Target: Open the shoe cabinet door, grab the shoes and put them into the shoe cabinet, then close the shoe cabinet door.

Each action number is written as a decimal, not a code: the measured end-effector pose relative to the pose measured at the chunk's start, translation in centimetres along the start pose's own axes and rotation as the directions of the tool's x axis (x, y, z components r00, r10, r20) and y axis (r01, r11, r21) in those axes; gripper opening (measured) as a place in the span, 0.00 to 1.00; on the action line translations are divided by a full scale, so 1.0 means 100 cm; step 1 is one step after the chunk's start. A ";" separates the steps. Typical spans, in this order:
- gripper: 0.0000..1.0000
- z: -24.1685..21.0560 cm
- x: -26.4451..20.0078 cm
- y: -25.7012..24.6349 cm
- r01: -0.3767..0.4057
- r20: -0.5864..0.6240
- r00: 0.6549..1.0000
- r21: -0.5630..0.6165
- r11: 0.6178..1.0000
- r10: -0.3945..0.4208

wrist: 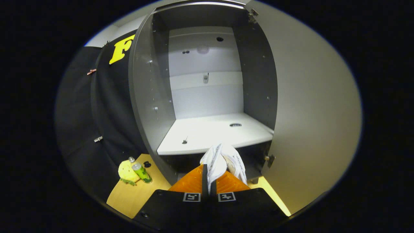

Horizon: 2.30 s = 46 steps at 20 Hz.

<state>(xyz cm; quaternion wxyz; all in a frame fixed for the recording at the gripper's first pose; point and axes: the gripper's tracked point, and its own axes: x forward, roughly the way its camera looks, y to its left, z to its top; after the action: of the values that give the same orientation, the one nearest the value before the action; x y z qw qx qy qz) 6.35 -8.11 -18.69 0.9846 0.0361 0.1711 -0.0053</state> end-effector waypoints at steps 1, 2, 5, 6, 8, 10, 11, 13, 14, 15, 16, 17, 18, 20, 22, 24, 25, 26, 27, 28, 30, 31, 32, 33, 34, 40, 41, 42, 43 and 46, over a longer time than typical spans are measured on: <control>0.05 0.012 0.008 0.000 -0.007 0.019 1.000 0.002 1.000 0.007; 0.05 0.021 0.017 0.000 -0.017 0.031 0.999 0.005 1.000 0.016; 0.04 0.047 0.048 -0.002 -0.042 0.064 0.997 0.011 0.999 0.041; 0.04 0.058 0.060 -0.004 -0.047 0.077 0.996 0.012 0.999 0.046; 0.04 0.065 0.089 -0.005 -0.049 0.085 0.995 0.013 0.999 0.048; 0.04 0.072 0.122 -0.007 -0.063 0.100 0.993 0.051 0.997 0.058; 0.04 0.074 0.137 -0.008 -0.072 0.108 0.992 0.084 0.994 0.063; 0.04 0.072 0.161 -0.013 -0.061 0.109 0.993 0.136 0.989 0.046; 0.04 0.071 0.172 -0.012 -0.067 0.117 0.992 0.149 0.987 0.049; 0.04 0.074 0.180 -0.011 -0.064 0.138 0.989 0.147 0.987 0.044; 0.04 0.075 0.184 -0.012 -0.060 0.154 0.987 0.143 0.988 0.037; 0.04 0.073 0.188 -0.010 -0.069 0.159 0.986 0.150 0.986 0.045; 0.04 0.070 0.193 -0.006 -0.079 0.152 0.987 0.157 0.984 0.055; 0.04 0.071 0.197 -0.006 -0.072 0.169 0.984 0.139 0.988 0.048; 0.04 0.068 0.198 -0.004 -0.076 0.168 0.984 0.132 0.988 0.053; 0.05 0.067 0.199 -0.004 -0.075 0.165 0.985 0.128 0.989 0.053; 0.04 0.065 0.199 -0.005 -0.072 0.157 0.986 0.132 0.989 0.051; 0.05 0.064 0.197 -0.005 -0.069 0.143 0.988 0.142 0.987 0.049; 0.08 0.064 0.196 -0.006 -0.064 0.135 0.990 0.147 0.987 0.044; 0.09 0.063 0.193 -0.007 -0.059 0.129 0.991 0.145 0.988 0.040; 0.11 0.063 0.185 -0.004 -0.060 0.125 0.991 0.126 0.990 0.044; 0.15 0.065 0.182 -0.003 -0.058 0.125 0.991 0.118 0.991 0.043; 0.15 0.062 0.181 -0.001 -0.064 0.112 0.992 0.120 0.991 0.050; 0.17 0.063 0.173 0.000 -0.073 0.103 0.993 0.125 0.989 0.060; 0.19 0.060 0.176 0.001 -0.073 0.092 0.994 0.123 0.990 0.062; 0.65 0.064 0.141 0.011 -0.086 0.095 0.992 0.060 0.995 0.080; 0.66 0.066 0.134 0.010 -0.082 0.097 0.992 0.061 0.995 0.076; 0.65 0.068 0.125 0.010 -0.084 0.107 0.991 0.064 0.994 0.077; 0.65 0.071 0.116 0.010 -0.083 0.116 0.990 0.062 0.995 0.075; 0.73 0.077 0.080 0.007 -0.066 0.148 0.987 0.052 0.996 0.058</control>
<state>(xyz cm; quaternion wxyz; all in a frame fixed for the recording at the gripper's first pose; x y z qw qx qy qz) 16.51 -7.95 -14.09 0.9927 0.0688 0.0969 0.0179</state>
